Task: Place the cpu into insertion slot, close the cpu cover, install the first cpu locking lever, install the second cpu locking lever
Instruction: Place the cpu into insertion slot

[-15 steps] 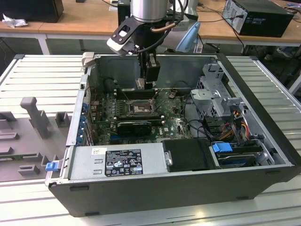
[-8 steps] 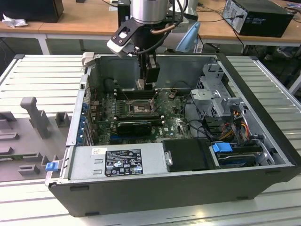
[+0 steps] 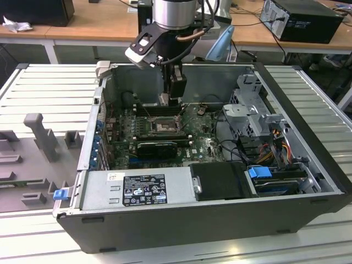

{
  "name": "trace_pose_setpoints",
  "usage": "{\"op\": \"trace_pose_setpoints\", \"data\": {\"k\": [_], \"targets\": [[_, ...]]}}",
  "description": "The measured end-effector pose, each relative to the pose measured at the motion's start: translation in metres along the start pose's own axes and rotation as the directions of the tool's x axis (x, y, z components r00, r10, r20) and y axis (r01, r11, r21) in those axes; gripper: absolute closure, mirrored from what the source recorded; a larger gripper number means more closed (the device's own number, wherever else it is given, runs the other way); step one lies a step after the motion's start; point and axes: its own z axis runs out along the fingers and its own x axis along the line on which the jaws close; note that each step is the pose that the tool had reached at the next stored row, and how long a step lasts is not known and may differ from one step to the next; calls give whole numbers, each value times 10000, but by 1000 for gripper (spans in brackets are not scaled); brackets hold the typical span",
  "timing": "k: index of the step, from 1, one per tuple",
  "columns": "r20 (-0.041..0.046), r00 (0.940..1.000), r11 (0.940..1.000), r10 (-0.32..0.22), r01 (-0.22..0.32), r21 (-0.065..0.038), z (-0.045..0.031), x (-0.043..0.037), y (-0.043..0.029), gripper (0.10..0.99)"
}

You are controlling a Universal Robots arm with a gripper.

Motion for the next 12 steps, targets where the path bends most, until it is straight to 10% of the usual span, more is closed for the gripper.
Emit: {"op": "trace_pose_setpoints", "data": {"k": [12], "targets": [[29, 9958, 9958, 911, -911, 91, 343, 14, -7, 561]]}}
